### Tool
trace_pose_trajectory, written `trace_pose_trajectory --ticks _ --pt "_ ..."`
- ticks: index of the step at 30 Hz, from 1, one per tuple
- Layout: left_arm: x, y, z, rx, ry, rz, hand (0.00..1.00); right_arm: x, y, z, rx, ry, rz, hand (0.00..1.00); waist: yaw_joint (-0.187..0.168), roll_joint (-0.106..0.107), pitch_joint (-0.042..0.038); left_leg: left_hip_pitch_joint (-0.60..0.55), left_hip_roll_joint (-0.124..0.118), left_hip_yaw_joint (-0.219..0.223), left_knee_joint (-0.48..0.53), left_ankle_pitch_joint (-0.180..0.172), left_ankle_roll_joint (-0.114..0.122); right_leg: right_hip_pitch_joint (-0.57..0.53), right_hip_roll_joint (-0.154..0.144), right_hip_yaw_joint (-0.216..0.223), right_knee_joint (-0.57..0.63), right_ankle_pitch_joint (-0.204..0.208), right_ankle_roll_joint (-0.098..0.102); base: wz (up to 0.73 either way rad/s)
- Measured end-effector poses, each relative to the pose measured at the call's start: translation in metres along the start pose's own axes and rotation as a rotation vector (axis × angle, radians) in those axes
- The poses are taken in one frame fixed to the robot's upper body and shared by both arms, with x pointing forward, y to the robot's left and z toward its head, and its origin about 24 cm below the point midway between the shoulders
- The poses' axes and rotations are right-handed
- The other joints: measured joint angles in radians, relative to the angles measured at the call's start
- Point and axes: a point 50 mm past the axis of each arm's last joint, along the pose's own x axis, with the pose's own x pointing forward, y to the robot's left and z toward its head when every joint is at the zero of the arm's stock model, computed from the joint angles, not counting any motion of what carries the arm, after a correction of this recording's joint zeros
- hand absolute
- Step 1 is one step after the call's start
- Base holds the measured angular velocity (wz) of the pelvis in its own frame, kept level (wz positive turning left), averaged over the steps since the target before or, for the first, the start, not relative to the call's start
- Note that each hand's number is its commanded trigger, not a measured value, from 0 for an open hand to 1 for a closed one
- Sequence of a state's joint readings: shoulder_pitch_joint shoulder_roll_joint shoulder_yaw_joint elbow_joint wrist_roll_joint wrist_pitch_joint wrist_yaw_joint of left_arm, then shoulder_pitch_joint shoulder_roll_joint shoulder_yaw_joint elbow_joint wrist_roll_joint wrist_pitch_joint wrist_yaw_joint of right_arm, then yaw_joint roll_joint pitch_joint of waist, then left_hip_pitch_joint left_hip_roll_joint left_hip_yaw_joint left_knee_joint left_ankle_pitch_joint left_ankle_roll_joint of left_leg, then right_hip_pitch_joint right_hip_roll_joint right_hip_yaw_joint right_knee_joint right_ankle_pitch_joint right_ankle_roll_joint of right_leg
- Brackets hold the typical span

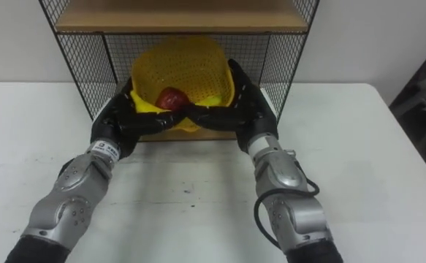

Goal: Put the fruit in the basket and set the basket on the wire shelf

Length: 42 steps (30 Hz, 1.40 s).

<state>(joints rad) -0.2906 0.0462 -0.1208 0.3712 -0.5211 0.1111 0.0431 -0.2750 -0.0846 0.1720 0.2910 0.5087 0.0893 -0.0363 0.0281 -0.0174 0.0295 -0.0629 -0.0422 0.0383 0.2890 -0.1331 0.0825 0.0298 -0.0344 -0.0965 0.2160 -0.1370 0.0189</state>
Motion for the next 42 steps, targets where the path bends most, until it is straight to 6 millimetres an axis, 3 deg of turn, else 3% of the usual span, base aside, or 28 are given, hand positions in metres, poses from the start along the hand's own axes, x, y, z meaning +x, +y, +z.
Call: trace_pose_trajectory --ticks 4,11,19,26,42 --pt "0.008 0.002 -0.006 0.011 0.069 0.022 0.0 0.006 -0.002 -0.008 0.002 0.058 -0.029 0.0 -0.001 0.013 -0.0003 0.002 0.001 -0.002 -0.004 0.001 0.0 0.007 0.001 -0.003 -0.011 0.006 -0.002 0.0" --pt "0.011 0.004 -0.009 0.014 0.109 0.046 0.0 0.01 -0.005 -0.019 0.074 0.127 -0.06 0.0 -0.003 0.017 -0.0018 0.009 0.0 -0.006 -0.004 0.002 0.0 0.022 0.001 -0.004 -0.013 0.008 -0.003 0.01" --pt "0.017 0.005 -0.01 0.005 0.145 0.095 0.0 0.023 -0.006 -0.017 0.164 0.173 -0.104 0.0 -0.015 0.024 -0.0063 0.025 -0.002 -0.01 -0.006 0.003 0.001 0.038 -0.001 -0.01 -0.012 0.007 -0.002 0.02" --pt "0.017 0.004 -0.013 -0.005 0.18 0.114 0.0 0.023 -0.008 -0.027 0.181 0.234 -0.137 0.0 -0.022 0.025 -0.0066 0.049 -0.003 -0.009 -0.007 0.0 -0.003 0.055 -0.002 -0.009 -0.012 0.003 0.0 0.01" --pt "0.016 0.006 -0.016 -0.025 0.196 0.127 0.0 0.024 -0.007 -0.028 0.211 0.242 -0.152 0.0 -0.046 0.038 -0.0131 0.057 -0.005 -0.007 -0.017 0.007 0.002 0.059 -0.007 -0.019 -0.012 0.005 -0.001 0.0"
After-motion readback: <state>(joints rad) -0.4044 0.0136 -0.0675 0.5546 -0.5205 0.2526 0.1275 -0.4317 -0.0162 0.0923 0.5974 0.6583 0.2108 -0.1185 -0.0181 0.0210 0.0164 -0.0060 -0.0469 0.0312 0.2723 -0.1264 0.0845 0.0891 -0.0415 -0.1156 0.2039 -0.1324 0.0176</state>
